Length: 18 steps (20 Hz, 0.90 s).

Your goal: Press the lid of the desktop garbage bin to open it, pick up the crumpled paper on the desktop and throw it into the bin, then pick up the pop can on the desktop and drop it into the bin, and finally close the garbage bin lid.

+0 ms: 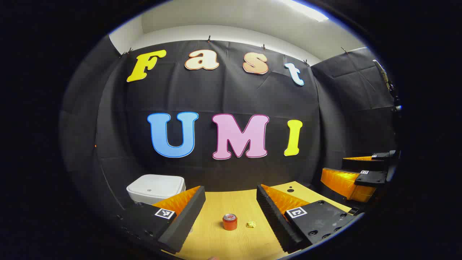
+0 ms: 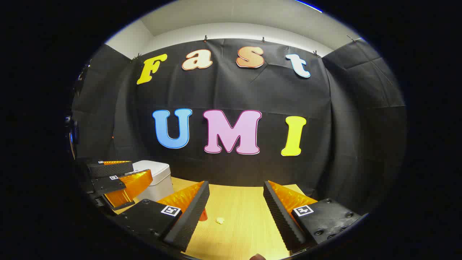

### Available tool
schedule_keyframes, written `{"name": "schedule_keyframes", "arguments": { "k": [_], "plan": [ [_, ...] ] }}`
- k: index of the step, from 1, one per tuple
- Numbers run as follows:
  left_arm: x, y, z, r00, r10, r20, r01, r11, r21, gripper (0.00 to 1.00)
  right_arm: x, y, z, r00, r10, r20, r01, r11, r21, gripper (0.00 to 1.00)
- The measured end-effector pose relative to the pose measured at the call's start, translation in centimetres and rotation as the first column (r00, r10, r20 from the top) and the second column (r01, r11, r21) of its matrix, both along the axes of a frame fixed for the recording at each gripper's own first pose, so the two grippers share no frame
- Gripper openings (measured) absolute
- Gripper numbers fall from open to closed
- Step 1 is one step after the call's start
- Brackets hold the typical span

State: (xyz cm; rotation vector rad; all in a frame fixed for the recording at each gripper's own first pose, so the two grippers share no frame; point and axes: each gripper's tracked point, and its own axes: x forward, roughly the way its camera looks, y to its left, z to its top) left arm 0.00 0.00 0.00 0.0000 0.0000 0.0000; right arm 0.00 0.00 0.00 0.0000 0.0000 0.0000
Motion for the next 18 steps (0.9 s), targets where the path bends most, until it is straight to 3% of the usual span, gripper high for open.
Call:
{"name": "schedule_keyframes", "arguments": {
  "k": [18],
  "plan": [
    [-1.0,5.1,1.2,0.998,0.066,0.021,-0.066,0.997,0.028,0.95,-0.8,1.2,0.5,1.000,0.016,0.008,-0.016,1.000,-0.008,0.96]
  ]
}}
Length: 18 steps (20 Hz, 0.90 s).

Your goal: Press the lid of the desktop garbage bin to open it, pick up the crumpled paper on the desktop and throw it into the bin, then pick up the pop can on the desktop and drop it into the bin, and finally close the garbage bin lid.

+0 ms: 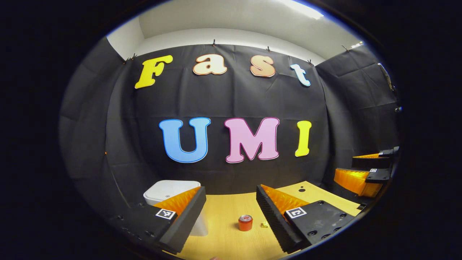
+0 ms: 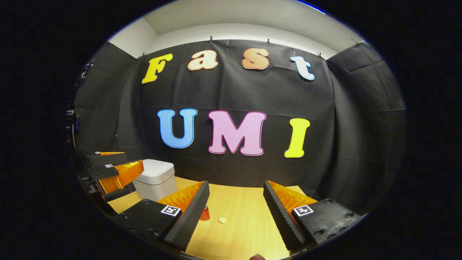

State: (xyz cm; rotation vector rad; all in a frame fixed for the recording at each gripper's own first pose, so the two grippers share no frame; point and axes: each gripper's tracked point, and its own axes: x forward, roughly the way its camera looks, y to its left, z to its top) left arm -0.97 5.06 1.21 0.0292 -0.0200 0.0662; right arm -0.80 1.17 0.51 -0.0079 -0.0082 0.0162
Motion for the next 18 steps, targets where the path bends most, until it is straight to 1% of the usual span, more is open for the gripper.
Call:
{"name": "schedule_keyframes", "arguments": {
  "k": [1,2,3,6,7,8,9,10,11,13,15,16,18],
  "plan": [
    [0.2,0.5,-0.2,1.000,-0.004,-0.005,0.004,1.000,-0.007,0.92,-0.1,-0.1,0.0,1.000,-0.004,0.001,0.004,1.000,0.002,0.96],
    [0.4,1.1,-0.1,1.000,-0.003,-0.007,0.003,1.000,-0.009,0.92,-0.2,-0.2,0.1,1.000,-0.008,0.002,0.008,1.000,0.004,0.96],
    [0.5,2.2,0.3,1.000,0.009,-0.004,-0.009,1.000,-0.002,0.88,-0.4,-0.2,0.0,1.000,-0.010,-0.003,0.010,1.000,0.002,0.96],
    [1.0,5.2,1.7,0.999,0.031,0.009,-0.031,0.999,0.021,0.71,-0.6,-0.9,0.3,1.000,-0.028,0.007,0.028,1.000,-0.010,0.96],
    [1.3,6.1,1.8,0.999,0.039,0.008,-0.039,0.999,0.021,0.61,-0.6,-1.0,0.1,0.999,-0.032,0.004,0.032,0.999,-0.011,0.96],
    [1.6,7.1,1.9,0.999,0.047,0.004,-0.047,0.999,0.018,0.54,-0.6,-0.9,0.0,0.999,-0.033,-0.003,0.033,0.999,-0.007,0.96],
    [1.9,8.0,1.9,0.999,0.049,-0.003,-0.049,0.999,0.012,0.40,-0.6,-0.8,-0.2,0.999,-0.034,-0.009,0.034,0.999,-0.002,0.96],
    [2.1,9.0,1.9,0.998,0.062,-0.011,-0.062,0.998,0.004,0.31,-0.6,-0.7,-0.2,0.999,-0.036,-0.011,0.036,0.999,0.002,0.96],
    [2.5,10.0,1.7,0.997,0.071,-0.024,-0.071,0.997,-0.002,0.10,-0.6,-0.6,-0.1,0.999,-0.038,-0.013,0.038,0.999,0.002,0.96],
    [3.3,11.6,1.5,0.997,0.060,-0.046,-0.059,0.998,0.014,0.06,-0.5,-0.4,-0.3,0.999,-0.040,-0.016,0.040,0.999,-0.004,0.96],
    [4.6,14.0,1.5,0.995,0.067,-0.071,-0.064,0.997,0.041,0.05,-0.3,-0.2,-0.5,0.999,-0.046,-0.019,0.046,0.999,-0.008,0.96],
    [5.7,15.3,1.6,0.994,0.065,-0.089,-0.061,0.997,0.039,0.05,-0.3,-0.1,-0.5,0.999,-0.048,-0.021,0.048,0.999,-0.006,0.96],
    [7.9,17.4,1.5,0.990,0.055,-0.128,-0.056,0.998,-0.006,0.05,0.0,0.4,-0.6,0.999,-0.047,-0.023,0.047,0.999,0.000,0.96]
  ]
}}
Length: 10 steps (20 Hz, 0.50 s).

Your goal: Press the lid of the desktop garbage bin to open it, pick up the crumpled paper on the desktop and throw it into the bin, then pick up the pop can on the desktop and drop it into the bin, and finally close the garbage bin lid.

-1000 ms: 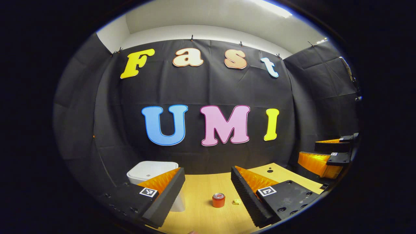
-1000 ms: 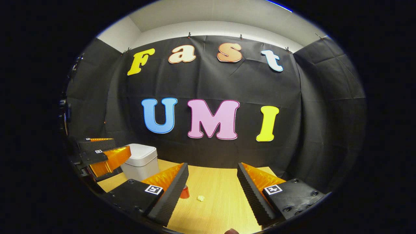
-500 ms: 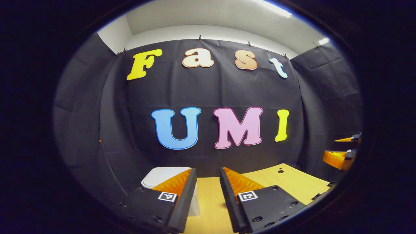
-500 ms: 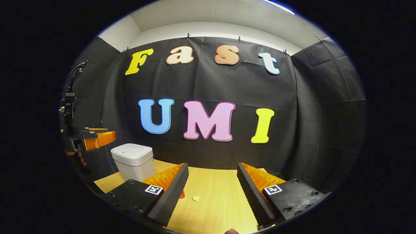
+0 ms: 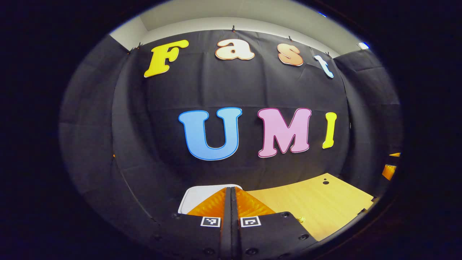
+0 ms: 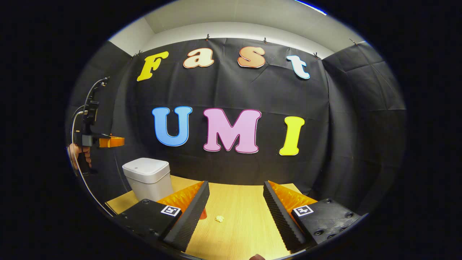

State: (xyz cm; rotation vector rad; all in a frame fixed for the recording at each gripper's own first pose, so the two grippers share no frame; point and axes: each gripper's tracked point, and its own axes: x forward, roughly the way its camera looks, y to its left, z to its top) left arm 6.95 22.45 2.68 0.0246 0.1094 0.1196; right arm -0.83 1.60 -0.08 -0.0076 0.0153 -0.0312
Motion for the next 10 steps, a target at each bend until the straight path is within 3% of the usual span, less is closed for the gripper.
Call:
{"name": "schedule_keyframes", "arguments": {
  "k": [4,10],
  "plan": [
    [4.3,3.1,-4.0,0.986,-0.029,-0.164,0.024,0.999,-0.035,0.06,0.6,0.5,0.1,1.000,0.008,-0.001,-0.008,1.000,-0.012,0.96],
    [8.4,3.5,-10.0,0.923,-0.068,-0.378,0.046,0.997,-0.065,0.06,3.0,-0.3,-1.4,0.999,0.026,-0.033,-0.025,1.000,0.015,0.96]
  ]
}}
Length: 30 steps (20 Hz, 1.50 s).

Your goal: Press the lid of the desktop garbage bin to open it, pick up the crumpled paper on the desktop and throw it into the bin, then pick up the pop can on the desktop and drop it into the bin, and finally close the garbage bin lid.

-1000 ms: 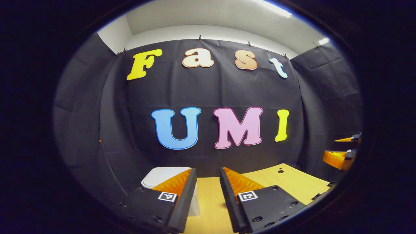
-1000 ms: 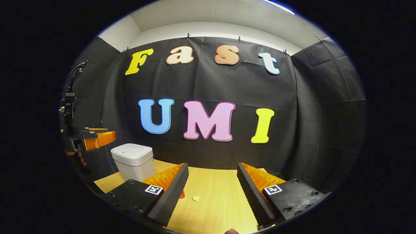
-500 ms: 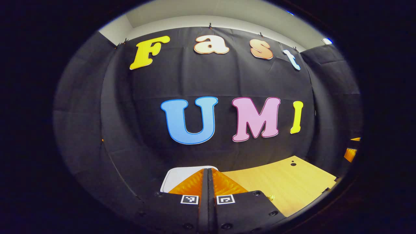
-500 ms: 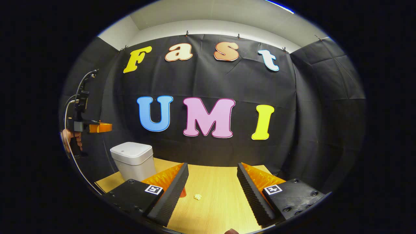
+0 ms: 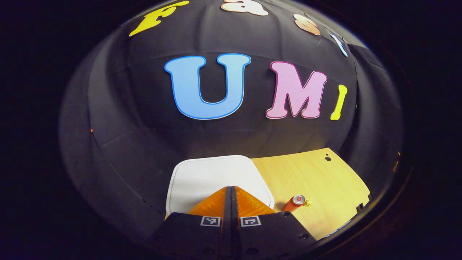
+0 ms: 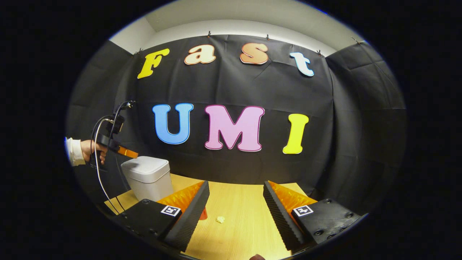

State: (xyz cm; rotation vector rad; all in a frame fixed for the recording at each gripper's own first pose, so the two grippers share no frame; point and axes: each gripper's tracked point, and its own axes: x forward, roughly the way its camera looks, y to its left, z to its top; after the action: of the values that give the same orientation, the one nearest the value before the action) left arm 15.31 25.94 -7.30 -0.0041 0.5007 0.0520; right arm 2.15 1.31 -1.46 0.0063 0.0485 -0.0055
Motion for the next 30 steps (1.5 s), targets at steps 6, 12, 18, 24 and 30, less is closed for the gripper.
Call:
{"name": "schedule_keyframes", "arguments": {
  "k": [6,12,18,24,30],
  "plan": [
    [0.8,0.9,-4.3,0.989,0.039,-0.146,-0.044,0.999,-0.029,0.07,5.0,-0.4,-1.8,0.998,0.039,-0.057,-0.036,0.997,0.061,0.96],
    [0.4,1.1,-4.2,0.989,0.079,-0.127,-0.079,0.997,0.009,0.07,8.8,-1.8,-4.3,0.991,0.077,-0.106,-0.069,0.994,0.081,0.96],
    [0.1,1.8,-1.5,0.991,0.135,0.020,-0.137,0.982,0.127,0.10,11.3,-2.6,-6.7,0.977,0.132,-0.167,-0.118,0.989,0.091,0.96],
    [-0.2,1.5,5.4,0.973,0.104,0.207,-0.132,0.983,0.124,0.65,11.4,-1.6,-6.7,0.979,0.111,-0.172,-0.106,0.994,0.040,0.96],
    [-3.8,2.3,12.5,0.915,0.066,0.399,-0.169,0.959,0.228,0.96,11.6,2.2,-8.0,0.972,0.126,-0.196,-0.124,0.992,0.022,0.96]
  ]
}}
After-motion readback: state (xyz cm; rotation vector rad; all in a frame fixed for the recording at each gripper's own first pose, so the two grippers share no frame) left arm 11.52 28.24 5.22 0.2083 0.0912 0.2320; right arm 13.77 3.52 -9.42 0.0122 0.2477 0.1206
